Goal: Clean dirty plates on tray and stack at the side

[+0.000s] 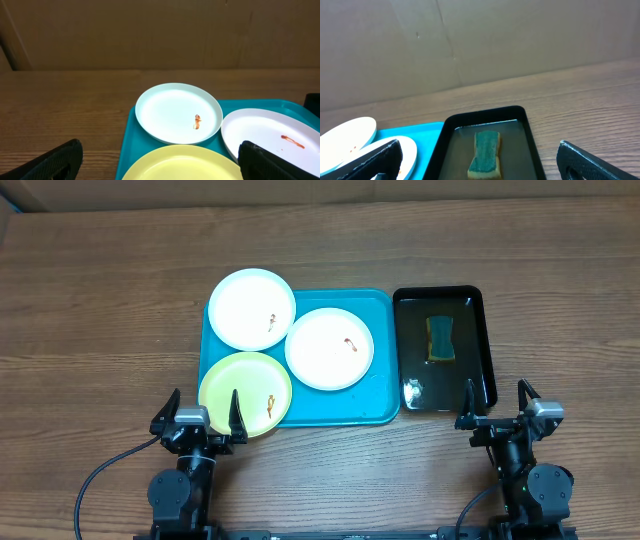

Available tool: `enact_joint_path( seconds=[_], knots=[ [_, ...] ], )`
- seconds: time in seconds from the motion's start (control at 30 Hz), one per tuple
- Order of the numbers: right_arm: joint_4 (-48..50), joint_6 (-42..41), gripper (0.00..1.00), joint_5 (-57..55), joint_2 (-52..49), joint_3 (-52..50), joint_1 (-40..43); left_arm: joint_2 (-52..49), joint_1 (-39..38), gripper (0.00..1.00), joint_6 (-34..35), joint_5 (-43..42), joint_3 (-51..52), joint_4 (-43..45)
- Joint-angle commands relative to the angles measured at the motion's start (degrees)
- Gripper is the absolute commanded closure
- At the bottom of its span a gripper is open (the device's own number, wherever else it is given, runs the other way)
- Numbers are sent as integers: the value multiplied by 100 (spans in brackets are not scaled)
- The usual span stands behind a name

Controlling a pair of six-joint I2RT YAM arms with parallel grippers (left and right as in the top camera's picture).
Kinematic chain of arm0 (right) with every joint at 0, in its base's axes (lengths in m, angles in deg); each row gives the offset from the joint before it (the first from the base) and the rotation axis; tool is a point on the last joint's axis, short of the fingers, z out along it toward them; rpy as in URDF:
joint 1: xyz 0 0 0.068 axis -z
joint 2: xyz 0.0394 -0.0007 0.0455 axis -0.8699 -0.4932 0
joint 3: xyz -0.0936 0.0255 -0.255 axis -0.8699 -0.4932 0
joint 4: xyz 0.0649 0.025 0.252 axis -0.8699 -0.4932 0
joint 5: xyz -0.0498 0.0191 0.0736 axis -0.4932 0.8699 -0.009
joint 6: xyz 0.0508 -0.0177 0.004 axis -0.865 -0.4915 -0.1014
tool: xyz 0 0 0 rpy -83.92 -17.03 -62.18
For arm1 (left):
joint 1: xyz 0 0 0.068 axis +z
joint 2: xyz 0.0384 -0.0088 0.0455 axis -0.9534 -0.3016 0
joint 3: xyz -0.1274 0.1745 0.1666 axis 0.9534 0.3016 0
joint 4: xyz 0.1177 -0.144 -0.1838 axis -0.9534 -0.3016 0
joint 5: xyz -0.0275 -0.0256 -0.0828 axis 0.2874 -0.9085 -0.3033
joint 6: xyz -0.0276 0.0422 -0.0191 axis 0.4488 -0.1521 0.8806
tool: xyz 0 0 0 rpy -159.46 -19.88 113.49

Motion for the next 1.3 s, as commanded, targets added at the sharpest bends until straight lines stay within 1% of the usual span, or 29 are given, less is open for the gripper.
enact_joint_path(
  seconds=[0.0, 0.73, 0.87, 0.97, 1.07, 1.17, 1.27],
  knots=[
    [35, 42, 0, 28, 57, -61, 42, 59, -2, 0, -107, 37, 20, -11],
    [35, 42, 0, 28, 57, -61, 42, 59, -2, 0, -83, 24, 20, -4],
    [35, 42, 0, 28, 57, -61, 42, 59, -2, 0, 61, -313, -17, 37],
    [35, 42, 0, 31, 57, -61, 42, 48, -2, 0, 334, -546, -297, -247],
    [35, 42, 0, 31, 57, -61, 42, -114, -2, 0, 505, -579, -850, -809],
    [35, 39, 0, 31, 57, -61, 42, -619, -2, 0, 518, -850, -1665, -1303],
    [35, 39, 0, 31, 57, -61, 42, -1513, -2, 0, 518, -1196, -2647, -1725]
  ],
)
